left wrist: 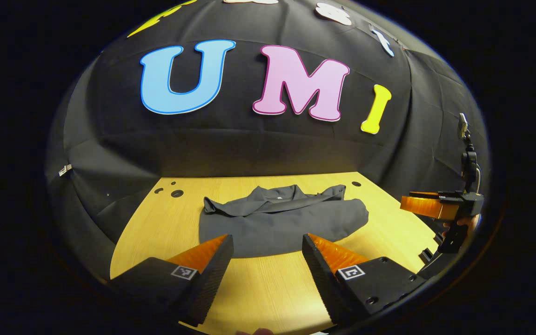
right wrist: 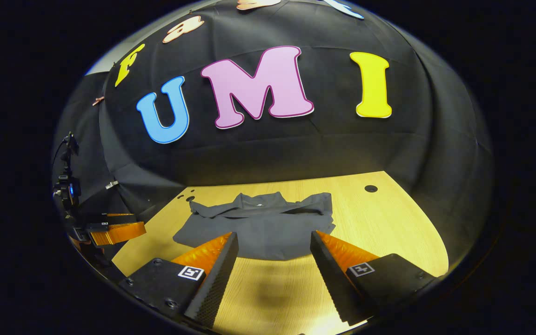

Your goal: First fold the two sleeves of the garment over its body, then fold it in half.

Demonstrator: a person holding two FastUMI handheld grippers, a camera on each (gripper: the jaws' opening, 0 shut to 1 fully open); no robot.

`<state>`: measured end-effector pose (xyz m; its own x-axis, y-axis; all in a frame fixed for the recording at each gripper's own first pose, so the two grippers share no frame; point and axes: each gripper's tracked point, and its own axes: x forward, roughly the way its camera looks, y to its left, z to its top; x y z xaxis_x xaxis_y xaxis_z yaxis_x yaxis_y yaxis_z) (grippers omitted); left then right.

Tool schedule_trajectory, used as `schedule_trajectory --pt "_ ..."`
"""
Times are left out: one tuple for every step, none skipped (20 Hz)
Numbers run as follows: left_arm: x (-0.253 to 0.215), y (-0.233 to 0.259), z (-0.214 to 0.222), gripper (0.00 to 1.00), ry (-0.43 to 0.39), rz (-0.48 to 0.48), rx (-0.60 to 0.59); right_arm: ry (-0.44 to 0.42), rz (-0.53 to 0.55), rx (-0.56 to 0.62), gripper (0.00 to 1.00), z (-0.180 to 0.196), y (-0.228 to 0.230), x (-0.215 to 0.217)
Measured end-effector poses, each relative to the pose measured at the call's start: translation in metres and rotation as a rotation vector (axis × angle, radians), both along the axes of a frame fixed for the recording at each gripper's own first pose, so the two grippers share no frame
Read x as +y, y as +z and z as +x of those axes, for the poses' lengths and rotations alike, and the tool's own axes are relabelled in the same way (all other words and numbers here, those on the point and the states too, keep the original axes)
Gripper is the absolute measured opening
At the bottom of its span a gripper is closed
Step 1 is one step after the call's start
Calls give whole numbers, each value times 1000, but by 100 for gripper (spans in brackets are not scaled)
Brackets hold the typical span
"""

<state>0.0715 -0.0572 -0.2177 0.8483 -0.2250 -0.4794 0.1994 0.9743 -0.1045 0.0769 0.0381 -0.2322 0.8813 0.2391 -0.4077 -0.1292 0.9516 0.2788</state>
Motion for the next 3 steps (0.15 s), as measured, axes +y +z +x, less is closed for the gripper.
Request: schedule_trajectory --pt "-2 -1 0 94 -4 -1 3 2 -2 4 96 -1 0 0" --pt "-4 -1 0 94 -7 -2 3 4 -1 6 96 -1 0 1" --pt "-5 -1 0 94 -9 -2 3 4 -1 5 96 -2 0 1"
